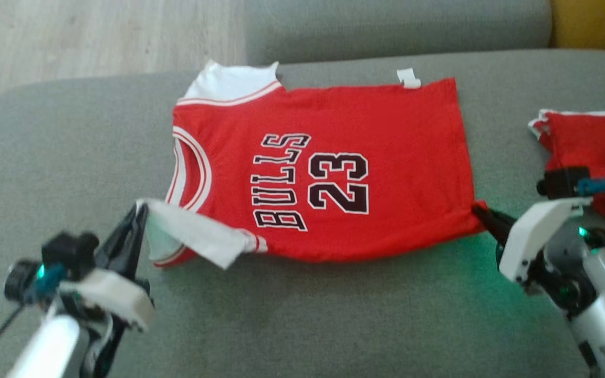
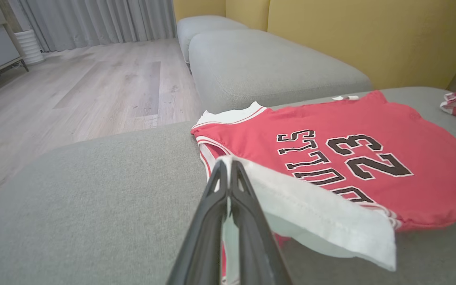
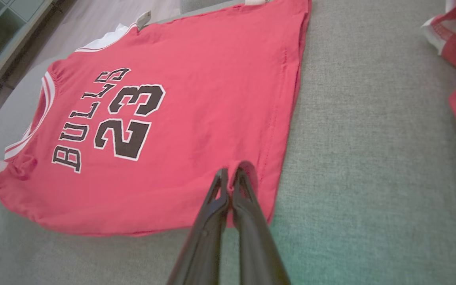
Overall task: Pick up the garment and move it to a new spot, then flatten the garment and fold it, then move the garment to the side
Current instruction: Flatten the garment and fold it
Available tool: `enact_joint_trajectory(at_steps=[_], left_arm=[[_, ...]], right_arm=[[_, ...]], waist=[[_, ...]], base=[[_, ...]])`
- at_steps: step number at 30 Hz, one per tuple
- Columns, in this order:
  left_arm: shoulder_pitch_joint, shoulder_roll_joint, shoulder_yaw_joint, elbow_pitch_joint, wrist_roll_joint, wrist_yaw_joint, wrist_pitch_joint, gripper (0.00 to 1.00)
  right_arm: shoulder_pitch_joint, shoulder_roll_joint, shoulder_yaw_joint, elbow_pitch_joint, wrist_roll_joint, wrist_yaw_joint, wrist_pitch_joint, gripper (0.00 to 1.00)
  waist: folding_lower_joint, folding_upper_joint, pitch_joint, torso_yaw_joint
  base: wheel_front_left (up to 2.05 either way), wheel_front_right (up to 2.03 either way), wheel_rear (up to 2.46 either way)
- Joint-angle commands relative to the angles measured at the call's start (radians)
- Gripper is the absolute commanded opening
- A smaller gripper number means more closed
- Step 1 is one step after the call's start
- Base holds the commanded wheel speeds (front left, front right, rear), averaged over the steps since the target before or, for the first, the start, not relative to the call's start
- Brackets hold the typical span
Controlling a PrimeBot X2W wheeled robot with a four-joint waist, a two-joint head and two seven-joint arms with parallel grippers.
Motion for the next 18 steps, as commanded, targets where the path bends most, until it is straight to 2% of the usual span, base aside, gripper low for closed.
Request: enact_joint_trajectory(at_steps=[1,9,18], left_arm=[[-0.101,0.036,0.032,0.003,0.010,-0.013,0.009,0.00],[-0.341,0.040,-0.006,0.192,0.041,-0.072,0.034,0.00],[-0.519,0.038,-0.093,0.381,0.074,-0.110,0.023,0.00]], right_arm=[[-0.058,-0.003,-0.004,-0.011,-0.015,0.007,0.010,0.00],[-0.179,0.026,0.011,0.084,-0.064,0.007,0.026,0.00],[-0.280,0.049,0.060,0.163,-0.072,0.007,-0.008,0.00]], waist=[[-0.0002,-0.0001,0.035,-0.009],[-0.0002,-0.0001,0.107,-0.022],[-0.0002,-0.0001,0.155,-0.038]], base=[[0.00,0.00,0.00],[0.00,0.00,0.00],[0.00,0.00,0.00]])
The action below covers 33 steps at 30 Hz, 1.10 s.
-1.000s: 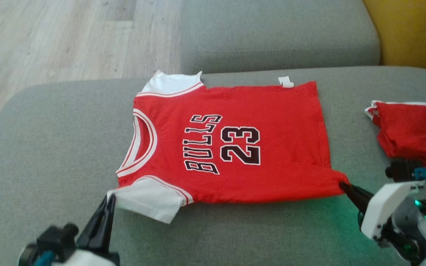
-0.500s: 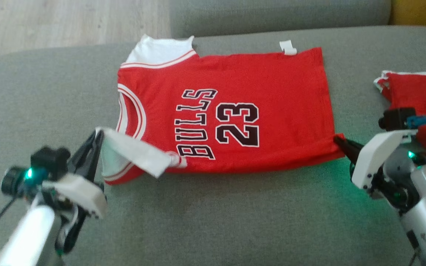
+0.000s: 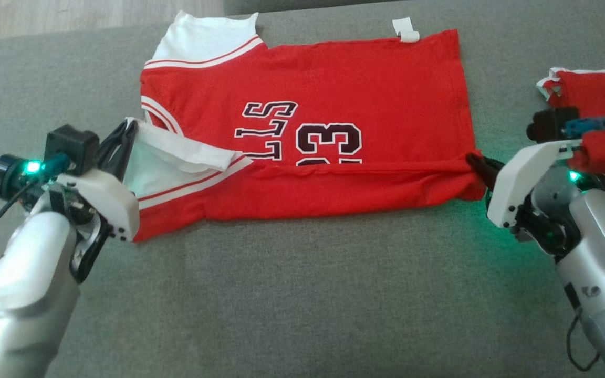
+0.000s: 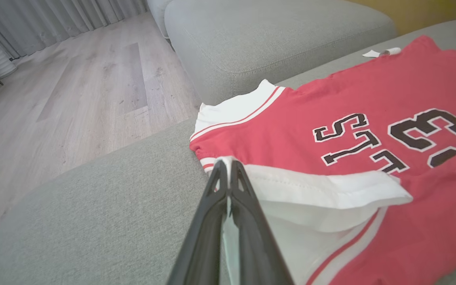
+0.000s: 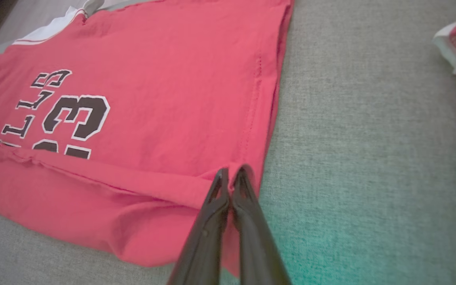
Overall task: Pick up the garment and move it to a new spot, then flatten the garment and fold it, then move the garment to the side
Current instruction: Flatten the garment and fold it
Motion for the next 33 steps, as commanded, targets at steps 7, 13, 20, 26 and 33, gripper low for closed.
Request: enact_joint_trajectory(at_steps=[7,13,20,26,33], left_arm=[[-0.142,0.009,-0.014,0.087,0.018,-0.010,-0.079,1.00],[-0.169,-0.048,0.032,0.102,-0.007,0.034,-0.239,1.00],[-0.080,-0.118,0.146,-0.009,-0.073,0.127,-0.351,1.00],[0.096,-0.160,0.194,-0.201,-0.018,0.200,-0.356,1.00],[0.317,-0.247,0.237,-0.283,0.003,0.239,-0.356,1.00]], right_arm=[[-0.093,0.008,0.036,0.022,-0.014,0.007,-0.113,1.00],[-0.130,0.021,-0.016,0.034,-0.016,0.007,-0.298,1.00],[-0.087,0.082,-0.114,-0.029,-0.019,0.007,-0.553,1.00],[0.029,0.129,-0.197,-0.097,-0.147,0.007,-0.690,1.00],[0.242,0.237,-0.303,-0.185,-0.309,0.007,-0.724,1.00]], waist=[[-0.0001,0.0000,0.018,-0.003],[-0.0001,0.0000,0.000,0.001],[-0.0001,0.0000,-0.068,0.004],[-0.0001,0.0000,-0.123,0.011],[-0.0001,0.0000,-0.156,0.012]], base=[[0.00,0.00,0.00],[0.00,0.00,0.00],[0.00,0.00,0.00],[0.00,0.00,0.00],[0.00,0.00,0.00]])
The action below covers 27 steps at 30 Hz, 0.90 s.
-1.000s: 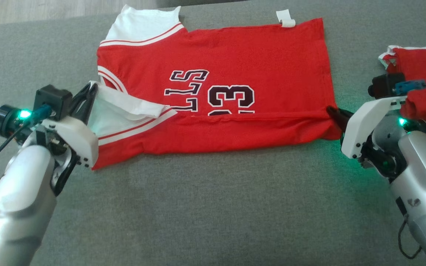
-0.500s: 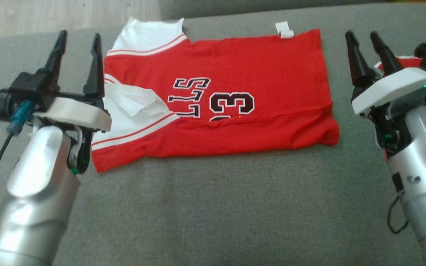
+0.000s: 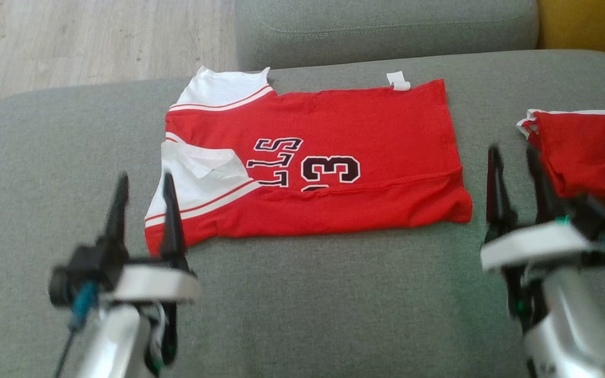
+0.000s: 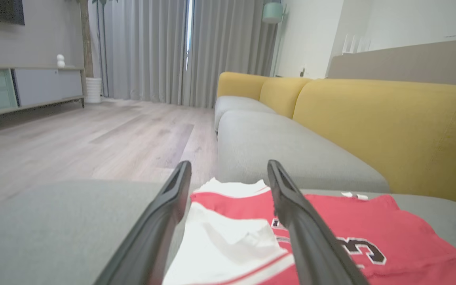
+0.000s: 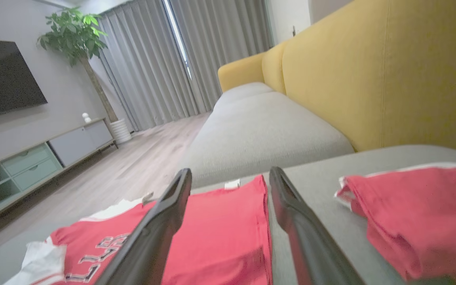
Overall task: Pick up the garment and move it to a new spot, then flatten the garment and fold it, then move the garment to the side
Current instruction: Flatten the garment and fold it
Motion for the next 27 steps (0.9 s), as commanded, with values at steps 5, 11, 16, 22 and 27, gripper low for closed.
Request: enact_joint_trajectory(at_steps=[5,11,16,22,27], left_arm=[[0.067,-0.035,0.061,-0.009,0.020,0.006,-0.005,1.00],[0.067,-0.031,0.074,0.091,0.054,0.005,-0.005,1.00],[-0.021,-0.005,0.115,0.244,0.063,0.081,0.052,1.00],[-0.082,0.020,0.134,0.352,0.055,0.109,0.122,1.00],[-0.113,0.040,0.096,0.421,0.063,0.068,0.193,1.00]], right_arm=[[0.101,0.049,-0.028,-0.080,-0.081,0.007,-0.017,1.00],[0.128,0.062,-0.027,-0.116,-0.102,0.007,-0.018,1.00],[0.101,0.063,0.005,-0.143,-0.086,0.007,-0.019,1.00],[0.092,0.064,0.020,-0.159,-0.057,0.007,-0.019,1.00],[0.089,0.064,0.022,-0.168,-0.043,0.007,-0.019,1.00]], waist=[[0.0003,-0.0001,0.004,-0.005],[0.0003,-0.0001,0.032,-0.026],[0.0003,-0.0001,0.072,-0.055],[0.0003,-0.0001,0.098,-0.078],[0.0003,-0.0001,0.114,-0.097]], base=[[0.00,0.00,0.00],[0.00,0.00,0.00],[0.00,0.00,0.00],[0.00,0.00,0.00],[0.00,0.00,0.00]])
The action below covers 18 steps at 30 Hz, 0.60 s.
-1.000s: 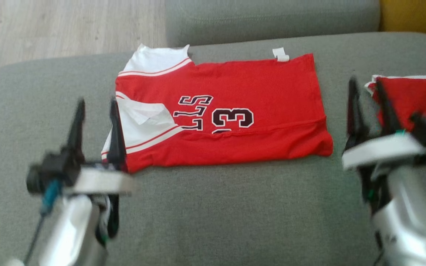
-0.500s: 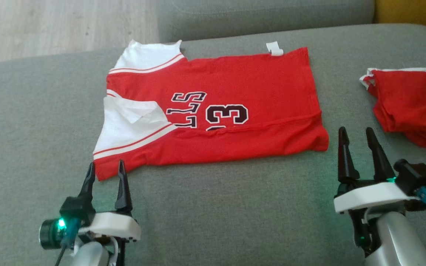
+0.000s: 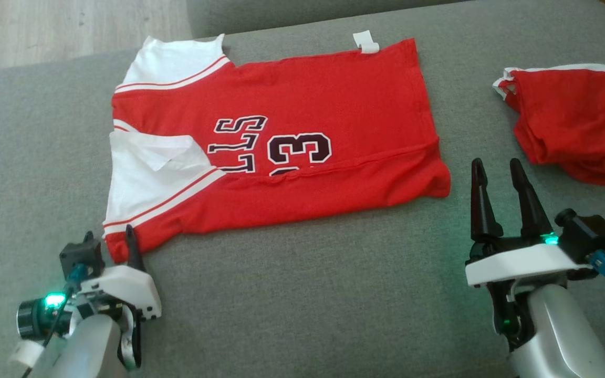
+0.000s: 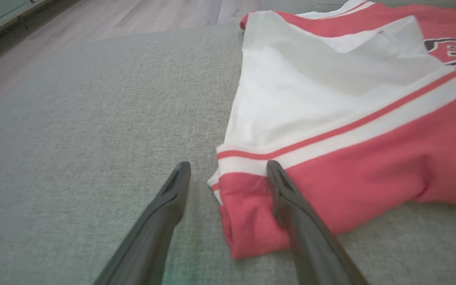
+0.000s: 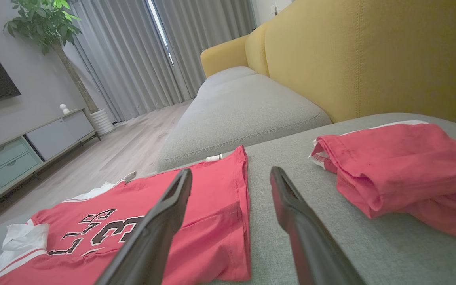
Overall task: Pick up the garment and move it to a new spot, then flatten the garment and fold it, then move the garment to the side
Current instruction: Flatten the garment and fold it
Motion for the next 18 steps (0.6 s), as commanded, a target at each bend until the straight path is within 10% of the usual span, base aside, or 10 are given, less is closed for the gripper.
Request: enact_joint_trajectory(at_steps=[1,8,9,11,18], left_arm=[[-0.040,0.029,0.018,-0.004,0.004,-0.006,0.020,1.00],[-0.038,0.034,-0.013,0.040,0.003,-0.020,0.108,1.00],[-0.037,0.034,-0.017,0.042,0.001,-0.024,0.119,0.93],[-0.036,0.035,-0.022,0.038,0.000,-0.028,0.128,0.00],[-0.028,0.047,0.004,-0.055,-0.008,-0.007,0.021,0.00]], right_arm=[[-0.034,0.001,0.021,-0.037,0.012,0.007,-0.011,1.00],[-0.035,0.001,0.028,-0.043,0.028,0.007,-0.011,1.00],[-0.035,0.001,0.029,-0.043,0.030,0.007,-0.011,1.00],[-0.035,0.001,0.036,-0.041,0.032,0.007,-0.011,1.00],[-0.037,0.001,0.053,0.000,0.010,0.007,-0.011,1.00]], waist=[[-0.0002,-0.0001,0.004,-0.006],[-0.0002,-0.0001,0.003,-0.015],[-0.0002,-0.0001,0.002,-0.015],[-0.0002,-0.0001,-0.001,-0.015],[-0.0002,-0.0001,-0.023,-0.008]], base=[[0.00,0.00,0.00],[0.00,0.00,0.00],[0.00,0.00,0.00],[0.00,0.00,0.00],[0.00,0.00,0.00]])
